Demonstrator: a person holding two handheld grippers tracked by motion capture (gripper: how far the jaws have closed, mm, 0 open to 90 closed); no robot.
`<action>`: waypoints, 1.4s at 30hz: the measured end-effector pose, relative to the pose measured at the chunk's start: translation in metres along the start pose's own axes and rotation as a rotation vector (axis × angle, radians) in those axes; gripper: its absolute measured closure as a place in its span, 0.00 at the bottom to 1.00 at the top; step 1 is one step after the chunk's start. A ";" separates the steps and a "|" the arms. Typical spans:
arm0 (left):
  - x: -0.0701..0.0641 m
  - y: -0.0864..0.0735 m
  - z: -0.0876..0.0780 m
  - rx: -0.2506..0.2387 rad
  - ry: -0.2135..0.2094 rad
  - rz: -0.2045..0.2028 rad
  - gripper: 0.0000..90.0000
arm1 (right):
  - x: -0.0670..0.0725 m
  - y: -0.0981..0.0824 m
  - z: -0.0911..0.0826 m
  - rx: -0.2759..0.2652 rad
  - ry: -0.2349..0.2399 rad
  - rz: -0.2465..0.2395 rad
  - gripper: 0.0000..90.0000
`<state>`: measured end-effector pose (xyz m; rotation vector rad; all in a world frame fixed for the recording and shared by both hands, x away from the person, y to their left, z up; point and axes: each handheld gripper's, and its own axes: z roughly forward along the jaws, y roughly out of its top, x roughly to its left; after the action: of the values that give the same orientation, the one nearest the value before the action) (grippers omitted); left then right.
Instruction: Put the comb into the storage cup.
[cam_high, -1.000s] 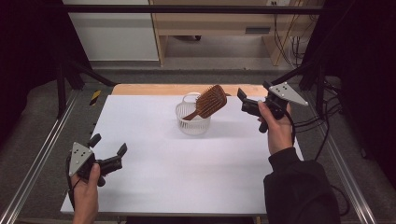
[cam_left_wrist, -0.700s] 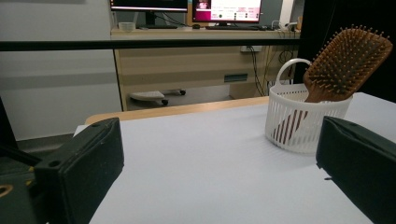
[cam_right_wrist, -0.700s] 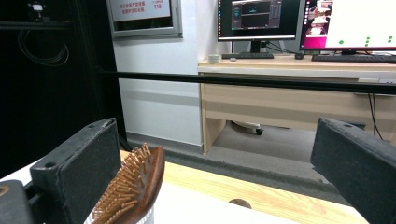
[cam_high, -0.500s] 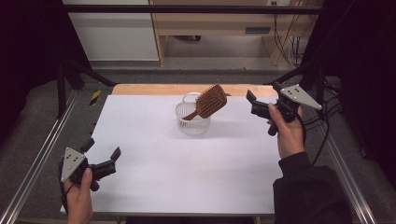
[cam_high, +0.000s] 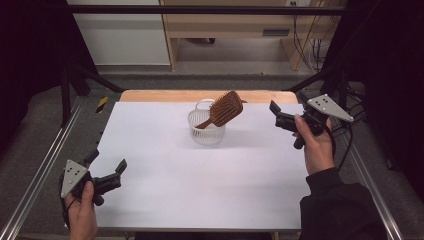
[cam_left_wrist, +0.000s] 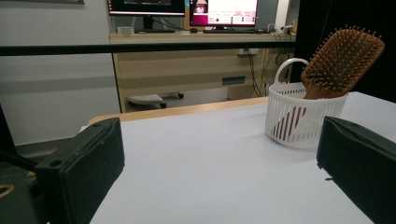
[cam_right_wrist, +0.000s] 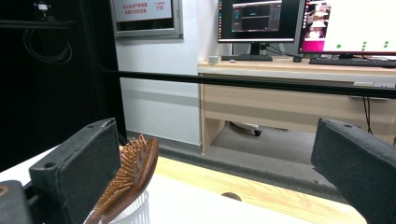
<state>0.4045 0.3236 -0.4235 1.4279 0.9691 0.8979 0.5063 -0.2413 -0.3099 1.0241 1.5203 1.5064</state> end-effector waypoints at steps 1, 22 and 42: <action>0.000 0.000 0.000 -0.001 -0.001 -0.003 0.01 | 0.000 0.001 -0.001 -0.001 0.001 0.000 0.02; 0.001 -0.002 -0.006 0.013 -0.015 -0.024 0.02 | -0.014 0.002 -0.031 -0.021 -0.005 0.011 0.02; 0.001 -0.006 -0.012 0.031 -0.032 -0.057 0.02 | -0.031 -0.038 -0.062 -0.016 -0.070 -0.018 0.01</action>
<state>0.3933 0.3293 -0.4289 1.4299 0.9981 0.8189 0.4602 -0.2939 -0.3466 1.0403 1.4633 1.4528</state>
